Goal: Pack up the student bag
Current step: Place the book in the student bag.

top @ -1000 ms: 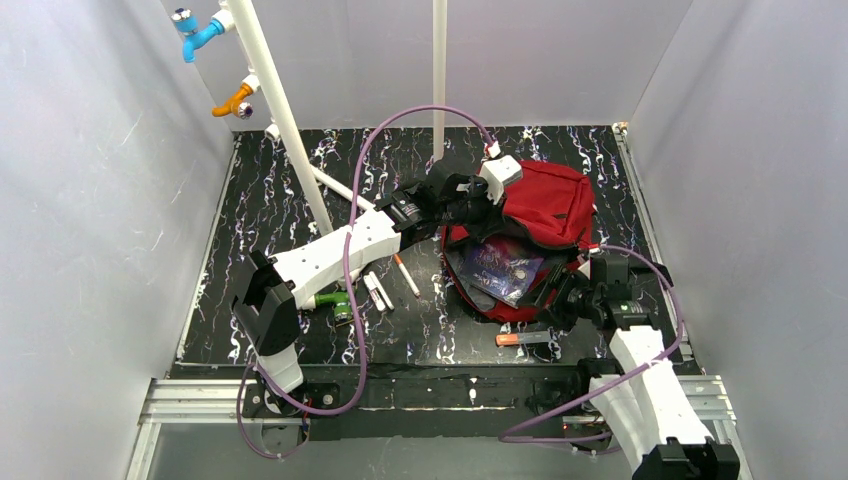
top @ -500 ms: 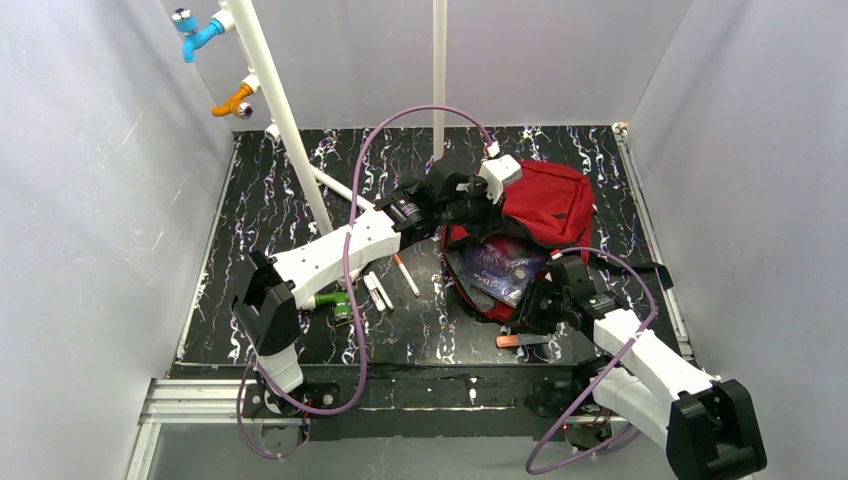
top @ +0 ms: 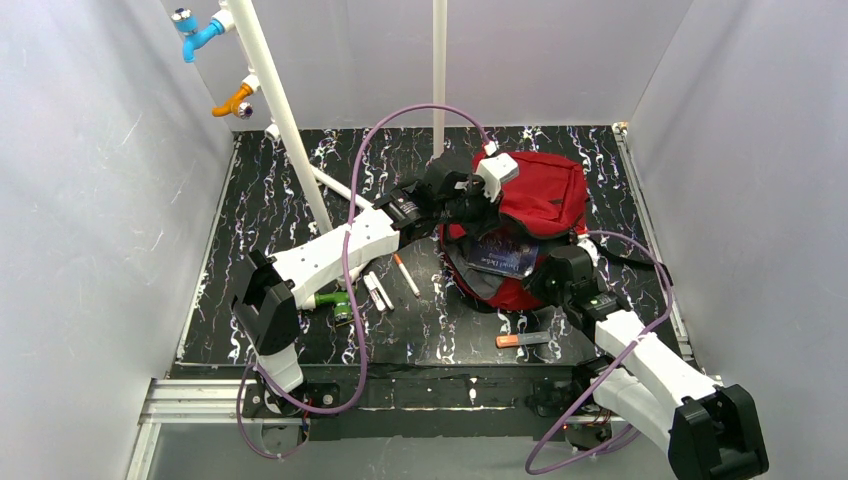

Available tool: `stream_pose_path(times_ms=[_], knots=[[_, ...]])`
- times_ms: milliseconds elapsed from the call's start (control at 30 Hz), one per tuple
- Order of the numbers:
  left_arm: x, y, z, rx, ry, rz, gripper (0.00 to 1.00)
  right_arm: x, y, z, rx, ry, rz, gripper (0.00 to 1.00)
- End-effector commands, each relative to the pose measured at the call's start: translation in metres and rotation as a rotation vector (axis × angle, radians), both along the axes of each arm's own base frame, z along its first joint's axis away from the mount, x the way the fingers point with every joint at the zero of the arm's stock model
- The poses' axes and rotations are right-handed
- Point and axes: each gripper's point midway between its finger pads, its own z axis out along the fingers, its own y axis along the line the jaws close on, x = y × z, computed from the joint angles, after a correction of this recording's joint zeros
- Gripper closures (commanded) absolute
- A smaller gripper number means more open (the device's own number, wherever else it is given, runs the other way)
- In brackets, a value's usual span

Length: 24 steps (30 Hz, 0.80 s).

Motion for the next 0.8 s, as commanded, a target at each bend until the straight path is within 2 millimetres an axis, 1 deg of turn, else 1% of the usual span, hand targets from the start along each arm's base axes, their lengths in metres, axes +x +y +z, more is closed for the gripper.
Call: stream_pose_path(times_ms=[0, 33, 67, 100, 133, 233, 333, 400, 433, 500, 600, 633, 700, 767], knots=[[-0.003, 0.009, 0.031, -0.041, -0.039, 0.014, 1.00, 0.060, -0.011, 0.076, 0.019, -0.300, -0.156, 0.64], [-0.004, 0.010, 0.030, -0.040, -0.041, 0.016, 1.00, 0.063, -0.012, 0.077, 0.008, -0.304, -0.156, 0.62], [-0.004, 0.011, 0.030, -0.040, -0.043, 0.017, 1.00, 0.068, -0.009, 0.082, 0.008, -0.338, -0.135, 0.62], [-0.004, 0.012, 0.030, -0.039, -0.043, 0.018, 1.00, 0.073, -0.005, 0.085, 0.012, -0.371, -0.106, 0.65], [-0.004, 0.012, 0.029, -0.040, -0.042, 0.018, 1.00, 0.079, 0.000, 0.092, 0.016, -0.426, -0.077, 0.69], [-0.006, 0.011, 0.028, -0.043, -0.029, 0.013, 1.00, 0.087, 0.006, 0.094, 0.020, -0.490, -0.050, 0.74], [-0.008, 0.010, 0.025, -0.038, -0.012, 0.006, 1.00, 0.095, 0.007, 0.099, 0.004, -0.504, -0.048, 0.75], [-0.009, 0.011, 0.022, -0.033, -0.008, 0.009, 1.00, 0.096, 0.008, 0.096, -0.006, -0.488, -0.037, 0.72], [-0.008, 0.011, 0.021, -0.032, -0.008, 0.011, 1.00, 0.095, 0.010, 0.094, -0.008, -0.481, -0.021, 0.69], [-0.007, 0.012, 0.019, -0.026, -0.010, 0.016, 1.00, 0.088, 0.012, 0.087, -0.018, -0.444, 0.012, 0.69], [-0.007, 0.014, 0.019, -0.024, -0.017, 0.019, 1.00, 0.068, 0.011, 0.070, -0.037, -0.342, 0.052, 0.70], [-0.007, 0.014, 0.020, -0.024, -0.020, 0.019, 1.00, 0.060, 0.015, 0.067, -0.022, -0.318, 0.088, 0.70], [-0.006, 0.015, 0.019, -0.021, -0.022, 0.019, 1.00, 0.046, 0.028, 0.070, 0.010, -0.332, 0.196, 0.74], [-0.007, 0.014, 0.020, -0.023, -0.022, 0.016, 1.00, 0.038, 0.035, 0.074, 0.048, -0.348, 0.233, 0.74]])
